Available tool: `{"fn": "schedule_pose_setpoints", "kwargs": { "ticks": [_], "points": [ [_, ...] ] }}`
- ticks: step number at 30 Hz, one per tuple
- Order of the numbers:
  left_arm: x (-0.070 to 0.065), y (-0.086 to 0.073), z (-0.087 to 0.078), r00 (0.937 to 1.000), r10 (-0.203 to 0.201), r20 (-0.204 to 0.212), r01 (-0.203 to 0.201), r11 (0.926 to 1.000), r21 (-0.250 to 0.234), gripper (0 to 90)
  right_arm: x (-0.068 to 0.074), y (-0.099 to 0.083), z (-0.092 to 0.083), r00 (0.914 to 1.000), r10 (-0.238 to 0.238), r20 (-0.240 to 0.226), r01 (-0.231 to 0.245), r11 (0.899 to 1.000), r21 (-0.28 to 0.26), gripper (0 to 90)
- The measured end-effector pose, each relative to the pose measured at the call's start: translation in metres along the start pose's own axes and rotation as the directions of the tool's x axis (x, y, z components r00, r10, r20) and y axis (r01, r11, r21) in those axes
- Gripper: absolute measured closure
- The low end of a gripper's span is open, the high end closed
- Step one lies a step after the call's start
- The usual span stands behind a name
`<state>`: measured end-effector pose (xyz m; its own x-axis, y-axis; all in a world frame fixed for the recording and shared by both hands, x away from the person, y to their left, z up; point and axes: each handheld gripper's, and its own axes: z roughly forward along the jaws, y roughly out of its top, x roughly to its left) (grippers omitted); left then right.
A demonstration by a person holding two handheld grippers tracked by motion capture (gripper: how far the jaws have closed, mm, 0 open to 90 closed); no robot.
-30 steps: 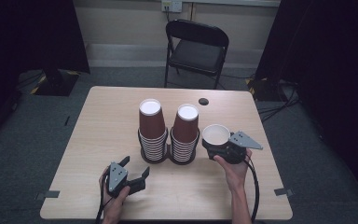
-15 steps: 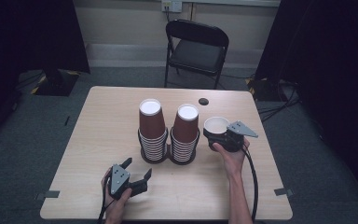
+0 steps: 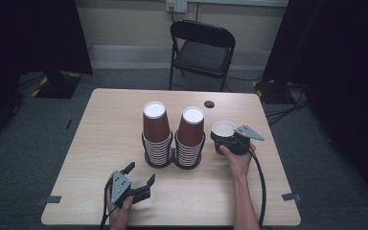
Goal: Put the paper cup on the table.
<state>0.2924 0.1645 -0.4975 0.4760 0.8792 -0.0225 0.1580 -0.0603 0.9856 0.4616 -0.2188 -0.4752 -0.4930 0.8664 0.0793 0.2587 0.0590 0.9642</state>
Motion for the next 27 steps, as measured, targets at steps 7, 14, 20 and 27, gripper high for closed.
{"fn": "schedule_pose_setpoints", "kwargs": {
  "ticks": [7, 14, 20, 27],
  "points": [
    [-0.002, 0.000, -0.001, 0.9997, 0.008, -0.021, -0.008, 0.9999, -0.009, 15.4, 0.002, -0.002, -0.011, 0.9995, 0.026, 0.016, -0.026, 0.999, 0.024, 8.3],
    [-0.004, -0.001, -0.001, 0.9993, 0.027, -0.025, -0.027, 0.9996, -0.013, 15.8, 0.002, -0.003, -0.018, 0.9995, 0.017, 0.027, -0.018, 0.999, 0.049, 8.1],
    [-0.003, -0.001, -0.002, 0.9997, 0.012, -0.023, -0.012, 0.9998, -0.018, 15.9, 0.001, -0.005, -0.021, 0.9989, 0.028, 0.039, -0.031, 0.997, 0.067, 8.1],
    [-0.003, -0.001, -0.002, 0.9993, 0.024, -0.027, -0.024, 0.9996, -0.015, 16.0, 0.002, -0.004, -0.020, 0.9987, 0.023, 0.046, -0.026, 0.997, 0.076, 8.1]
  ]
}}
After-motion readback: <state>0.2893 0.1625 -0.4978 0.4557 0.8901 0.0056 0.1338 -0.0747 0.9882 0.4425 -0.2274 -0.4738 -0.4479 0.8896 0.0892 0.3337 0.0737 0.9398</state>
